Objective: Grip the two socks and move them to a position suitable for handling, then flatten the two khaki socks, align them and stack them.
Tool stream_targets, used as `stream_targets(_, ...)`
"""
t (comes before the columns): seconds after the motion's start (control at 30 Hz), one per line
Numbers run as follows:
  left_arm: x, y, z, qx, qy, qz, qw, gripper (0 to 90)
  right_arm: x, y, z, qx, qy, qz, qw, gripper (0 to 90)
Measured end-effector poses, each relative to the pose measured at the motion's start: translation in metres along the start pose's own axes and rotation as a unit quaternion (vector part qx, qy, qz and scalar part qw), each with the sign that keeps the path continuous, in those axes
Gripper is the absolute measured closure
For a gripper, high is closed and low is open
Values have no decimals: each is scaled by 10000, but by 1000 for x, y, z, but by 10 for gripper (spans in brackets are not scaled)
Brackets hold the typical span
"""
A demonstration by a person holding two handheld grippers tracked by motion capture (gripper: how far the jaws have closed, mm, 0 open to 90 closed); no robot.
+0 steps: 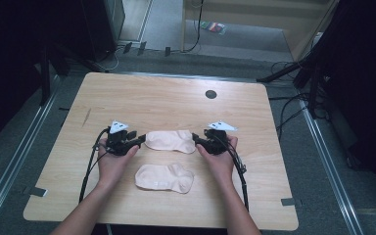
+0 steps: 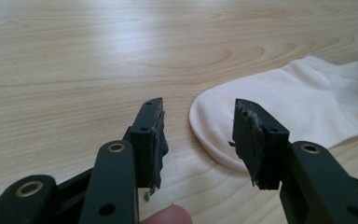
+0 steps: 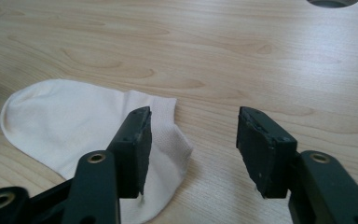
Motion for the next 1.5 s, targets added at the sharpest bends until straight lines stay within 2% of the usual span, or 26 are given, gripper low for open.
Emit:
stream_targets(0.13,5,-1,4,-34,-26,-60,10000,526,5,3,0,-43,100,18,9999,439)
stream_targets(0.17,6,0,4,-36,1,-51,10000,524,7,4,1,-89,114,4,9999,438)
stream_targets(0.2,10,1,2,-61,143,-128,9998,527,8,5,1,-71,137,-4,9999,439)
stream_targets(0.27,12,1,1,-74,189,-185,9996,544,10,6,1,-63,146,8,9999,437)
stream_targets(0.33,14,0,1,-115,197,-253,9994,564,12,6,1,-61,189,-6,9998,438)
stream_targets(0.43,13,0,2,-72,156,-315,9994,571,16,8,-2,-89,267,-10,9996,446)
stream_targets(0.5,12,0,3,-32,97,-295,9995,571,18,9,-3,-118,311,14,9994,467)
stream_targets(0.6,12,0,2,-19,99,-425,9990,580,21,11,-7,-216,380,-54,9990,517)
stream_targets(0.77,12,-1,3,20,80,-471,9989,587,22,11,-10,-317,418,-122,9986,554)
stream_targets(0.8,12,-3,4,69,32,-504,9987,587,22,12,-10,-321,425,-107,9985,591)
stream_targets(0.9,12,-6,5,151,42,-528,9985,587,23,13,-11,-339,429,-100,9985,611)
stream_targets(1.0,15,-9,3,293,159,-492,9982,587,24,13,-13,-422,462,-149,9979,639)
stream_targets(1.17,20,-14,-2,471,333,-589,9966,582,24,14,-17,-564,494,-212,9970,699)
stream_targets(1.2,21,-16,-2,621,326,-533,9961,576,24,14,-17,-636,489,-284,9964,739)
stream_targets(1.23,21,-16,-2,621,326,-533,9961,578,24,14,-17,-636,489,-284,9964,739)
stream_targets(1.27,21,-16,-2,708,353,-514,9955,583,24,16,-18,-695,491,-275,9960,794)
stream_targets(1.3,22,-17,-2,798,361,-461,9951,583,24,16,-18,-695,491,-275,9960,794)
stream_targets(1.33,22,-18,-2,876,365,-413,9946,598,24,17,-19,-752,476,-255,9957,845)
stream_targets(1.37,22,-18,-2,985,415,-359,9936,598,24,17,-19,-752,476,-255,9957,845)
stream_targets(1.43,22,-18,-2,999,428,-288,9937,741,23,18,-21,-742,450,-256,9959,866)
stream_targets(1.47,22,-15,-3,891,448,-324,9945,827,23,19,-21,-682,445,-282,9963,872)
stream_targets(1.5,22,-15,-3,891,448,-324,9945,875,23,19,-21,-682,445,-282,9963,872)
Point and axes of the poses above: each handheld gripper's, and its own axes: x roughly forward along the jaws, z roughly out of its top, y roughly to its left, the point moved 5 cm from there along x, roughly forward along the jaws, and after that the axes turned 15 degrees about x, right-handed, at the moved point
